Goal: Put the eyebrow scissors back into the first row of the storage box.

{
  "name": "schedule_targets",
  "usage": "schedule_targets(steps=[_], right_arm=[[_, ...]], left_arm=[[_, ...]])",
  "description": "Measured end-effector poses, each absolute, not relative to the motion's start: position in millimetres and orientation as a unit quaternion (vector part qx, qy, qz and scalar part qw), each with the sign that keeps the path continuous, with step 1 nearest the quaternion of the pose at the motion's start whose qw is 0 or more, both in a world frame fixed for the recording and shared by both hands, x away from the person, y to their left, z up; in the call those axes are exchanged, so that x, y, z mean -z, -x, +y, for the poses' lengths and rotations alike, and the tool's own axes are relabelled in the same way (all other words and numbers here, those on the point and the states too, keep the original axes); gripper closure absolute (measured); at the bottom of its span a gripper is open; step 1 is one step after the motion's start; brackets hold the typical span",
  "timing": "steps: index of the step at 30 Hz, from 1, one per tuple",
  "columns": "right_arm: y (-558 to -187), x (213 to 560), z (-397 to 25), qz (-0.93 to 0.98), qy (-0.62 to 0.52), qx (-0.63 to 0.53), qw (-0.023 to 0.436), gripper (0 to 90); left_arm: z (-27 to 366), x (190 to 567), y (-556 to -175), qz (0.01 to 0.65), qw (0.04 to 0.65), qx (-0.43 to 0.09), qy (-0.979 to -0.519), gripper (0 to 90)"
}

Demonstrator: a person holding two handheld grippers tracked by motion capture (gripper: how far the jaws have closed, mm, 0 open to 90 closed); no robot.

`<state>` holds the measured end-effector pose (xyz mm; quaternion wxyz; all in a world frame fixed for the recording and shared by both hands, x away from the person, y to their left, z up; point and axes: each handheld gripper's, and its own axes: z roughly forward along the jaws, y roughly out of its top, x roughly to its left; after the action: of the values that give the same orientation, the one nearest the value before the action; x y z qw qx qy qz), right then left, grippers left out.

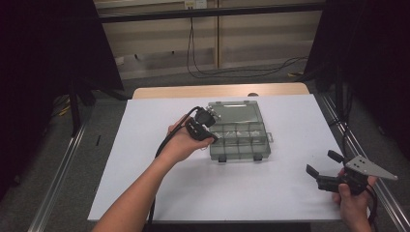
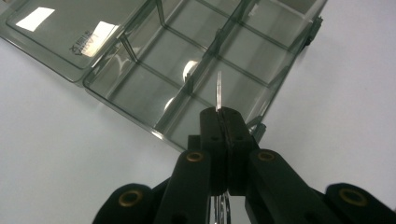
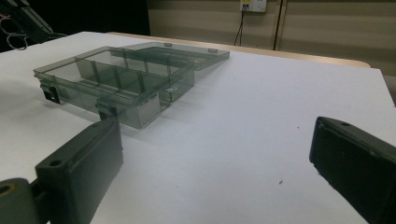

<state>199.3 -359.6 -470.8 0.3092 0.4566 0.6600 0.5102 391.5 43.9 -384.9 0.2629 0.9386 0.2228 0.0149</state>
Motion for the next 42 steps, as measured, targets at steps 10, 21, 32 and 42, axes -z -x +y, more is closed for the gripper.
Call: schedule_targets(steps=[10, 21, 32, 42], right_arm=[[-199, 471, -360, 0.661, -0.454, -0.513, 0.307, 2.7], [-199, 471, -360, 0.660, -0.454, -0.514, 0.306, 2.7], [-199, 471, -361, 0.659, -0.455, -0.516, 0.305, 2.7], [-199, 471, -361, 0.658, -0.456, -0.517, 0.303, 2.8]], left_arm=[[29, 381, -399, 0.210, 0.264, -0.019, -0.941, 89.4], [15, 387, -411, 0.204, 0.264, -0.019, -0.943, 89.4], [6, 392, -423, 0.211, 0.267, -0.026, -0.940, 89.3], [-4, 403, -432, 0.194, 0.261, -0.022, -0.945, 89.2]])
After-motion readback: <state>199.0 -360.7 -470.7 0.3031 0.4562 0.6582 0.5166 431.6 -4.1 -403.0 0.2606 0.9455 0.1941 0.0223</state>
